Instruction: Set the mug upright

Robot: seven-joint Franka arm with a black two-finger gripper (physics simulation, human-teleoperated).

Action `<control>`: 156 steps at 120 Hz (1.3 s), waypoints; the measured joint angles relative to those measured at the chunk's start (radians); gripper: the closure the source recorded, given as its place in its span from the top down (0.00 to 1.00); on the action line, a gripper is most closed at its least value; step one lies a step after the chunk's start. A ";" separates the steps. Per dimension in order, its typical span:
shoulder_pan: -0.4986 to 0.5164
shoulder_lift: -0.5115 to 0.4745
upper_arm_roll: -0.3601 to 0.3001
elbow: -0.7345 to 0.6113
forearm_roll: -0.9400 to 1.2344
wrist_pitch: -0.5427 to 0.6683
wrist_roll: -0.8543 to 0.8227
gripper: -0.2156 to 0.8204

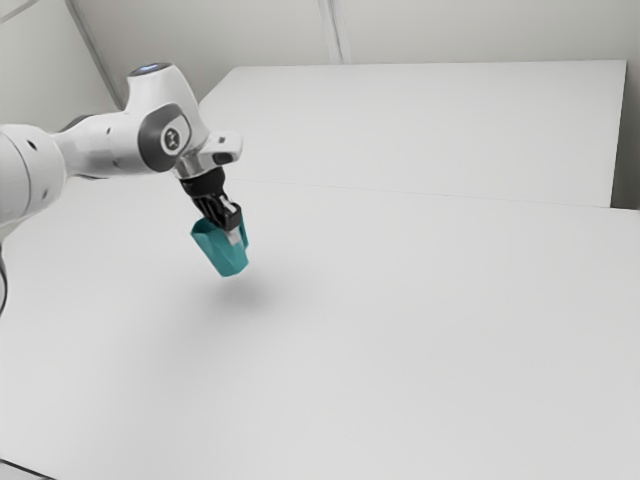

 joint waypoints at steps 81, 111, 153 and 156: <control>-0.017 0.035 -0.062 -0.128 0.107 0.173 -0.325 0.04; -0.020 0.052 -0.062 -0.128 0.108 0.182 -0.382 0.13; -0.031 -0.024 -0.073 -0.121 0.098 0.145 -0.410 0.66; -0.032 -0.032 -0.074 -0.114 0.097 0.133 -0.411 0.67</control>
